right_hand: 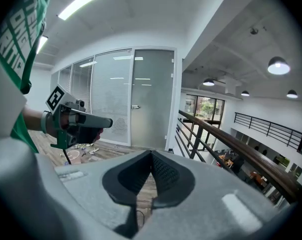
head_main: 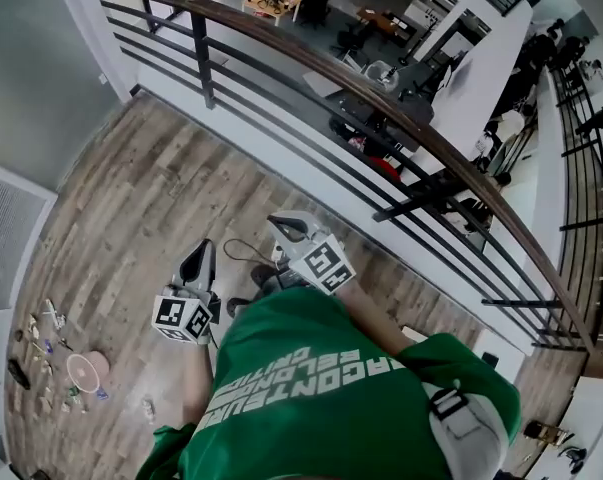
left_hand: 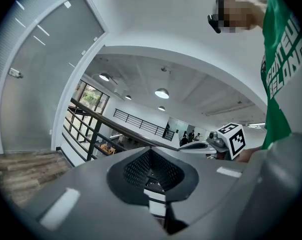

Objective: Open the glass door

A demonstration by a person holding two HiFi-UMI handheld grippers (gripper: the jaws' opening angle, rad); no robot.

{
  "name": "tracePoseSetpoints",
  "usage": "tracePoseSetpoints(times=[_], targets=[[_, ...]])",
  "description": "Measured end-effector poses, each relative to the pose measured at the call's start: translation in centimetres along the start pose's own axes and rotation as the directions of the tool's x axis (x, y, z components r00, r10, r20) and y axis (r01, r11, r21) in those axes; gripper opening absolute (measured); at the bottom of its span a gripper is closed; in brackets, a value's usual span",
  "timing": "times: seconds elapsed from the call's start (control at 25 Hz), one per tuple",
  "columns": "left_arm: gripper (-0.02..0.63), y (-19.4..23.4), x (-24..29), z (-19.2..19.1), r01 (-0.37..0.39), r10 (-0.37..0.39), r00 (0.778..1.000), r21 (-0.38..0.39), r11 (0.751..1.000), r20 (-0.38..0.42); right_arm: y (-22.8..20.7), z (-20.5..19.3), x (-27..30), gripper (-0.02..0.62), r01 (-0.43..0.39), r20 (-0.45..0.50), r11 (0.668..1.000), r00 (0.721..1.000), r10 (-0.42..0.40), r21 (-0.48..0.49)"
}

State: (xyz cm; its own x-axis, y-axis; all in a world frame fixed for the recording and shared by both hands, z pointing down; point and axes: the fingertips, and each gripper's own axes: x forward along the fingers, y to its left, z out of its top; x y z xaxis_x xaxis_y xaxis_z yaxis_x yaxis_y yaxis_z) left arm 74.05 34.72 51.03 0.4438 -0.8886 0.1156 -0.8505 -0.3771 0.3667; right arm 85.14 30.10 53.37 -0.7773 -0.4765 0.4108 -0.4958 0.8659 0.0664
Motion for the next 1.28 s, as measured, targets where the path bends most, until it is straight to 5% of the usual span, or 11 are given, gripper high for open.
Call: tracePoseSetpoints(times=[0.4, 0.72, 1.28], targets=[[0.015, 1.6, -3.0, -2.0, -0.006, 0.006, 1.000, -0.027, 1.000, -0.009, 3.6, -1.2, 0.6, -0.008, -0.014, -0.031, 1.000, 0.999, 0.014, -0.006], [0.015, 5.1, -3.6, -1.0, -0.052, 0.052, 0.999, -0.036, 0.998, 0.008, 4.2, 1.5, 5.6, -0.008, -0.080, -0.003, 0.996, 0.997, 0.080, -0.046], [0.015, 12.8, 3.6, 5.3, -0.129, 0.128, 0.991, 0.026, 0.991, 0.024, -3.3, 6.1, 13.9, -0.008, -0.121, 0.074, 0.992, 0.990, 0.124, -0.046]])
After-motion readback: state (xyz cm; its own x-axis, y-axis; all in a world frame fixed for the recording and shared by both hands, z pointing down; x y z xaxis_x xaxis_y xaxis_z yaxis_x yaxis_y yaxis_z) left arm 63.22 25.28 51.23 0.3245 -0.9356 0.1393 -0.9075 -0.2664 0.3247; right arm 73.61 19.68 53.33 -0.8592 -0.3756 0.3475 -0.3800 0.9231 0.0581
